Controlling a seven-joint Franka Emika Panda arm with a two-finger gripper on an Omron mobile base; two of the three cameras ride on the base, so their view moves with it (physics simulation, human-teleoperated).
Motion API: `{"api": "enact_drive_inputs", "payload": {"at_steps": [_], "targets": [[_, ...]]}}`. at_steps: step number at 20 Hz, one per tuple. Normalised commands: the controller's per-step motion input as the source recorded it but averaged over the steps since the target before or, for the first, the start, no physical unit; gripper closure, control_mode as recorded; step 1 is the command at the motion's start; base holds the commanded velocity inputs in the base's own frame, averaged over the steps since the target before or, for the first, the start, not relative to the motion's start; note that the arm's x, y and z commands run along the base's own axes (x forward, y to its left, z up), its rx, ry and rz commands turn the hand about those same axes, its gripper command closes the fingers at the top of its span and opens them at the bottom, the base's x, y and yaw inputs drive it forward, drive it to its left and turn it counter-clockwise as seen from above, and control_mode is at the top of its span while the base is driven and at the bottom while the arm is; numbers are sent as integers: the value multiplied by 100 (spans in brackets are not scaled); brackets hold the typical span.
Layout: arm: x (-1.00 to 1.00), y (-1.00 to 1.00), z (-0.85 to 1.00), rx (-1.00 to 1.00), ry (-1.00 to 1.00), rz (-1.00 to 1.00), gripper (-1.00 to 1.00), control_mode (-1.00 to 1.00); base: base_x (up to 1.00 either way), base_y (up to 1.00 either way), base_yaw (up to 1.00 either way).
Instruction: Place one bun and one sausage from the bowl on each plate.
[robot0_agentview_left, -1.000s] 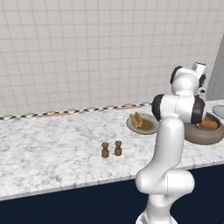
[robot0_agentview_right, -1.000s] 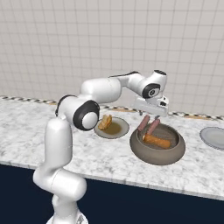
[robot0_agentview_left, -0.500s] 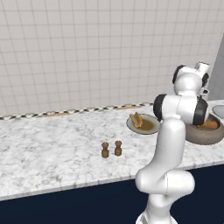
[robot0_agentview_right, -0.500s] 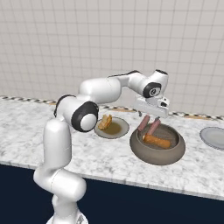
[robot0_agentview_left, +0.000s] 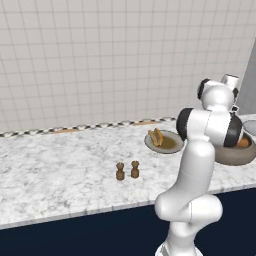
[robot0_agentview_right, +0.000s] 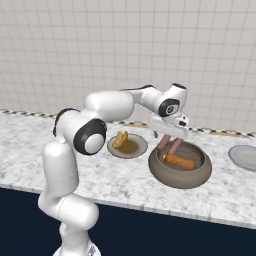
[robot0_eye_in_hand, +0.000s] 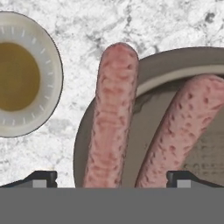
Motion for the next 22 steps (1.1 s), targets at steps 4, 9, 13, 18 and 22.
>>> {"api": "enact_drive_inputs", "payload": {"at_steps": [4, 9, 13, 18, 22], "targets": [[-3, 9, -10, 0, 0, 0, -100, -100, 0, 0, 0], [2, 1, 0, 0, -1, 0, -100, -100, 0, 0, 0], [1, 4, 0, 0, 0, 0, -100, -100, 0, 0, 0], [4, 9, 0, 0, 0, 0, -100, -100, 0, 0, 0], [8, 1, -2, 0, 0, 0, -100, -100, 0, 0, 0]]}}
